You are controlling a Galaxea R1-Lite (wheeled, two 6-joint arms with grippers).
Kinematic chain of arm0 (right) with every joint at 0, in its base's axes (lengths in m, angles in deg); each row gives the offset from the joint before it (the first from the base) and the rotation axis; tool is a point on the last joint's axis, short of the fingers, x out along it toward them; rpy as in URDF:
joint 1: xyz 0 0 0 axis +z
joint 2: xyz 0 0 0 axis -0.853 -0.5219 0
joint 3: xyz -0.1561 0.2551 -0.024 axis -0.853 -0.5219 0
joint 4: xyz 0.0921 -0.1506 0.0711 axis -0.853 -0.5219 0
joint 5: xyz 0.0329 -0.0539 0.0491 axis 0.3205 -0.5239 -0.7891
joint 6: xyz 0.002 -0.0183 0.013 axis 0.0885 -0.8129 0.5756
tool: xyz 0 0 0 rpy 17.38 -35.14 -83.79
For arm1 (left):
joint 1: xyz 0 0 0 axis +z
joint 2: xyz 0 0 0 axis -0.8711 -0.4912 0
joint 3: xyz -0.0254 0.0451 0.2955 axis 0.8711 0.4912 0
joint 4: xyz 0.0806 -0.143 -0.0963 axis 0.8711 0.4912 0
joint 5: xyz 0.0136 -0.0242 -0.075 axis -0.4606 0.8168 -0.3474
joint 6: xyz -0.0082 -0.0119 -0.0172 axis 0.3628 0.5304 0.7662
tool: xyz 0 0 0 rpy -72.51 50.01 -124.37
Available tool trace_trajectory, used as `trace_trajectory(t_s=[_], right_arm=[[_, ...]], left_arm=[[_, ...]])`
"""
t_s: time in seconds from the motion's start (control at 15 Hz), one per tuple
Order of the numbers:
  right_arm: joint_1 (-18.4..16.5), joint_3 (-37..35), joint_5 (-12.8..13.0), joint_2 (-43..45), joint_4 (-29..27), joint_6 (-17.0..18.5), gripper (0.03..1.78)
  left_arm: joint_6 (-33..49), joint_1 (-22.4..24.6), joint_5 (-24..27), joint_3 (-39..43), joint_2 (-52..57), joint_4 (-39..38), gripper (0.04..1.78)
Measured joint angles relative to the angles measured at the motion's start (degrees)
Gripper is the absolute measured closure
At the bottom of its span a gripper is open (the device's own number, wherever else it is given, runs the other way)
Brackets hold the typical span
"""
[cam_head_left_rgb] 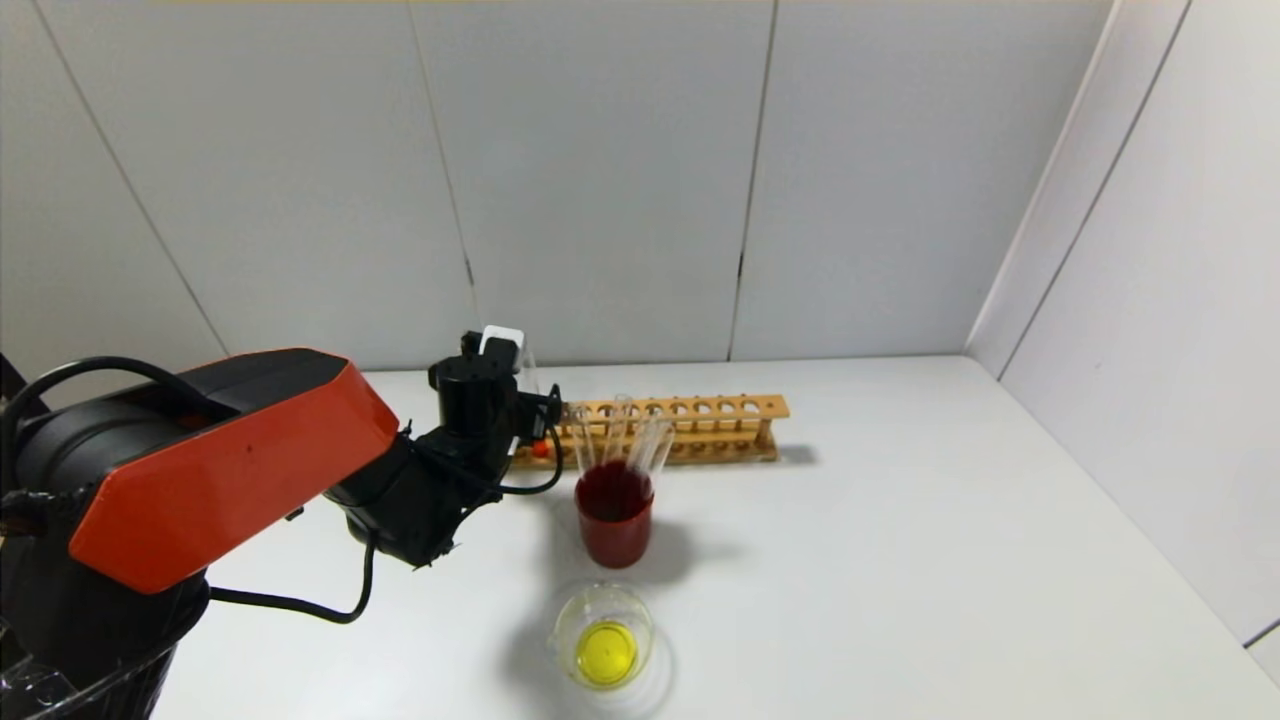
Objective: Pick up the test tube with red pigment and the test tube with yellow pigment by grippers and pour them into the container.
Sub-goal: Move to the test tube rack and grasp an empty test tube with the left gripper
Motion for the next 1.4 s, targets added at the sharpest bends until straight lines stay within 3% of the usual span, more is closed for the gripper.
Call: trace_trajectory(t_s=[0.8,1.0,1.27,1.4], right_arm=[[0.0,0.0,0.0,0.0,0.0,0.0,0.06],[0.0,0.0,0.0,0.0,0.0,0.0,0.06],[0.0,0.0,0.0,0.0,0.0,0.0,0.06],[-0.01,0.0,-0.02,0.0,0.0,0.0,0.06]], left_arm=[[2.24,-0.11,-0.11,-0.21,0.74,-0.04,0.13],[2.88,-0.15,-0.07,-0.52,0.66,0.11,0.42],[2.85,-0.3,0.04,-0.67,0.48,0.18,1.12],[2.96,-0.37,1.05,-0.74,0.46,0.02,1.38]])
